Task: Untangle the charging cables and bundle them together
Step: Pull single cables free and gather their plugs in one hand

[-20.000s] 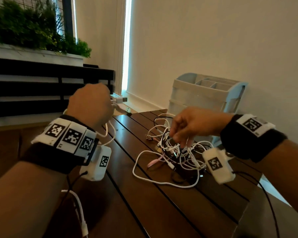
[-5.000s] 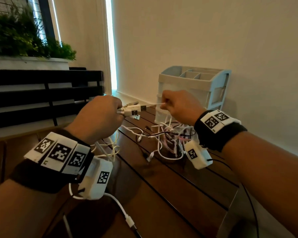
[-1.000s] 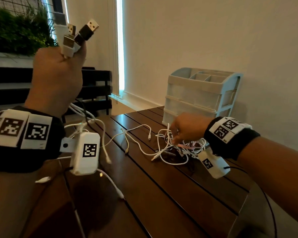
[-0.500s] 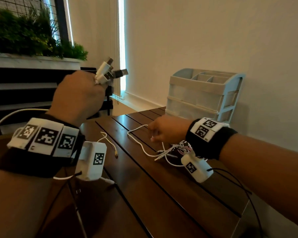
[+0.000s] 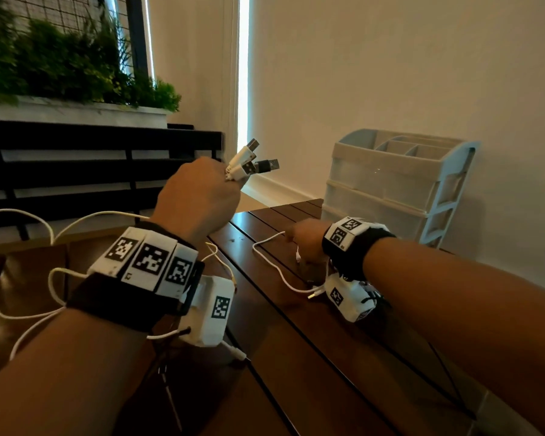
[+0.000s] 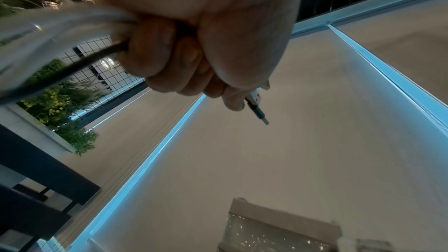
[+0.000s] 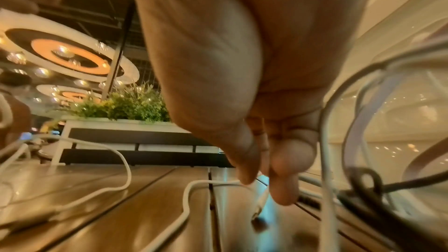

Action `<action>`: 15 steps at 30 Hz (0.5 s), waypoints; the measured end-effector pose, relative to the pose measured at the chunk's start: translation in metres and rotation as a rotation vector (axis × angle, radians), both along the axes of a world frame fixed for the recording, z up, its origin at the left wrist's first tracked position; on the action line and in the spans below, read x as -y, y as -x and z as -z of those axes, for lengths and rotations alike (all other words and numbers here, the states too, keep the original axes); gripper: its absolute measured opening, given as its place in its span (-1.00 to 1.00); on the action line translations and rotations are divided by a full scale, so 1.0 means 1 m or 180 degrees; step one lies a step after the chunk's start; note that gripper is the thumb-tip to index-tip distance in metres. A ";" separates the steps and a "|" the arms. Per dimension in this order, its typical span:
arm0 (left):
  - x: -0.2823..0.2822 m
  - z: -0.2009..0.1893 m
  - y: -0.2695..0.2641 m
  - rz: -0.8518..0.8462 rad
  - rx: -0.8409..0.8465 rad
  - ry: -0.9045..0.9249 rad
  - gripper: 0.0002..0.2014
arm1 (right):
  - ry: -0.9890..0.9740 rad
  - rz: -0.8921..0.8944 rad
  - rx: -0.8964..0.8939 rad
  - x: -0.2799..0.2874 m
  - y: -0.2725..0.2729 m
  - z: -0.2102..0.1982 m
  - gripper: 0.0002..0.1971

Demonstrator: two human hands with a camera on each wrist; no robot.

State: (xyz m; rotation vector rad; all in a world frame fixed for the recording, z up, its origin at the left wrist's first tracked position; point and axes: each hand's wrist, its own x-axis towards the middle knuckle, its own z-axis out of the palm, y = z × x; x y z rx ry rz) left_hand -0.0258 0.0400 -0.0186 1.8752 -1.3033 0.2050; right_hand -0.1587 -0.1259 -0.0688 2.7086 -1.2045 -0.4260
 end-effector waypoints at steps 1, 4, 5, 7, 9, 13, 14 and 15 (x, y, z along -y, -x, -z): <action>-0.001 -0.001 0.000 0.0010 -0.0006 -0.0003 -0.67 | -0.0043 0.0041 -0.0178 0.003 -0.001 0.005 -0.70; 0.000 -0.001 0.000 0.0028 0.0012 -0.0006 -0.67 | -0.0070 0.0074 -0.0532 0.006 -0.004 0.017 -0.81; 0.000 -0.001 0.001 0.0062 0.0019 -0.0016 -0.66 | -0.0014 0.0066 -0.0409 0.006 -0.004 0.019 -0.81; 0.000 -0.001 0.005 0.0137 0.0007 -0.0036 -0.64 | 0.0074 0.0093 -0.0097 0.005 -0.005 0.020 -0.77; -0.001 0.000 0.008 0.0200 -0.0010 -0.0065 -0.63 | 0.0116 0.0042 -0.0003 0.005 -0.003 0.017 -0.74; -0.001 0.001 0.013 0.0309 -0.0142 -0.0005 -0.62 | 0.0309 -0.0118 0.0566 0.002 0.016 -0.013 -0.78; -0.001 0.001 0.013 0.0369 -0.0248 0.0066 -0.61 | 0.0362 -0.0167 0.0960 -0.002 0.024 -0.027 -0.80; -0.001 0.000 0.013 0.0479 -0.0420 0.0156 -0.61 | 0.0378 -0.0225 0.1423 -0.008 0.033 -0.041 -0.83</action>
